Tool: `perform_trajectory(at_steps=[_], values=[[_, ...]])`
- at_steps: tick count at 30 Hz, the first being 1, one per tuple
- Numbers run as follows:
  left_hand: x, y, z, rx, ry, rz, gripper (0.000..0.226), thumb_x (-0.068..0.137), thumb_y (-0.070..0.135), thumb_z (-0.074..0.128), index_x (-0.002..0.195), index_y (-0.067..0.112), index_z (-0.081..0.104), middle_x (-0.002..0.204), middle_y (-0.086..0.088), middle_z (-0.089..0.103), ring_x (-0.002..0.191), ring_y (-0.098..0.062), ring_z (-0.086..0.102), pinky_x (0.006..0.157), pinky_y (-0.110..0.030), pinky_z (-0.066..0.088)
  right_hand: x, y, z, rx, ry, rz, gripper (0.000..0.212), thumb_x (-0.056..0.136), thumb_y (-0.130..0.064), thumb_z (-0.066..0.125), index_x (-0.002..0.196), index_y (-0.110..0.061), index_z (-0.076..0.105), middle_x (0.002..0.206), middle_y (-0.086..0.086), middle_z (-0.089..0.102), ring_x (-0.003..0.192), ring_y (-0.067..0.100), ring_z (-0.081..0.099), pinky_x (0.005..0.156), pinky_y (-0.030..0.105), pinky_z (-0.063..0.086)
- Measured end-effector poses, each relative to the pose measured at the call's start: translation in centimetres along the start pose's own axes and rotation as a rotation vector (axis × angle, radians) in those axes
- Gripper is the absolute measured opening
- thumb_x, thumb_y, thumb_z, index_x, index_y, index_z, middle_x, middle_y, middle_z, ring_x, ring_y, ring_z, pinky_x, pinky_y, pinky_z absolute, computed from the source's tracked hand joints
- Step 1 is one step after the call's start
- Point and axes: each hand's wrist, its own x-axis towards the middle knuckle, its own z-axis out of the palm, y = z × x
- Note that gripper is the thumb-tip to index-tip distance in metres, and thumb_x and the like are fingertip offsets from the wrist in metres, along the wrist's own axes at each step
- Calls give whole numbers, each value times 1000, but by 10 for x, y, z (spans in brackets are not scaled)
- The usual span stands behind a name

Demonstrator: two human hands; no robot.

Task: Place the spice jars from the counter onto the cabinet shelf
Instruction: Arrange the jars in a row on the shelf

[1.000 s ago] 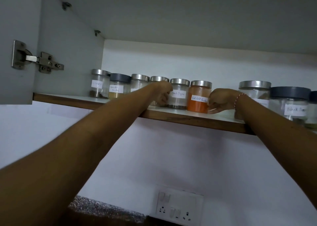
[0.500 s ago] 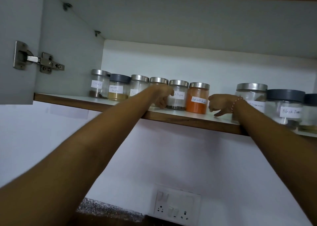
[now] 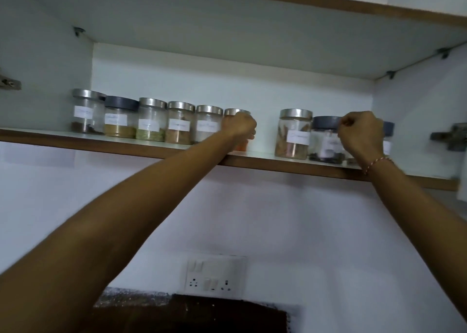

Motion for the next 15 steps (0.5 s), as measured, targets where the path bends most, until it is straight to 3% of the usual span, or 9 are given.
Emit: perform_trajectory(at_steps=[2, 5, 7, 9, 12, 15], values=[[5, 3, 18, 14, 17, -52, 29, 95, 3, 41, 122, 2, 49, 93, -10, 52, 73, -14, 50, 60, -21, 41, 7, 14, -2, -47, -60, 50, 24, 85, 3, 50, 99, 4, 69, 103, 23, 69, 96, 37, 63, 76, 26, 43], [12, 5, 36, 78, -16, -89, 13, 93, 11, 52, 103, 3, 51, 97, -12, 52, 87, -21, 51, 67, -26, 42, 13, 36, -1, -135, -167, 191, 23, 85, 2, 54, 104, 4, 66, 111, 25, 65, 102, 39, 60, 83, 33, 47], [18, 7, 42, 148, -38, -90, 14, 90, 14, 59, 96, 3, 53, 87, -11, 52, 81, -19, 51, 64, -25, 42, 16, 47, 0, -148, -267, 249, 20, 84, 4, 56, 102, 5, 64, 114, 26, 62, 105, 39, 59, 85, 35, 46], [21, 8, 48, 208, -68, -76, 19, 86, 16, 65, 92, 1, 56, 78, -9, 52, 71, -17, 50, 62, -24, 43, 18, 52, 2, -117, -372, 247, 20, 81, 4, 59, 101, 7, 62, 111, 26, 63, 101, 37, 60, 83, 34, 47], [27, 9, 56, 239, -92, -68, 40, 81, 24, 72, 106, -5, 60, 94, -14, 62, 83, -20, 57, 81, -31, 52, 22, 54, 6, -18, -514, 285, 27, 79, -2, 67, 104, 7, 62, 104, 24, 66, 80, 28, 61, 71, 34, 53], [33, 9, 60, 235, -81, -69, 48, 78, 27, 74, 110, -5, 59, 99, -14, 63, 87, -21, 59, 79, -30, 49, 26, 52, 11, 75, -553, 336, 31, 80, -4, 68, 108, 6, 60, 105, 24, 64, 79, 29, 62, 66, 32, 54]])
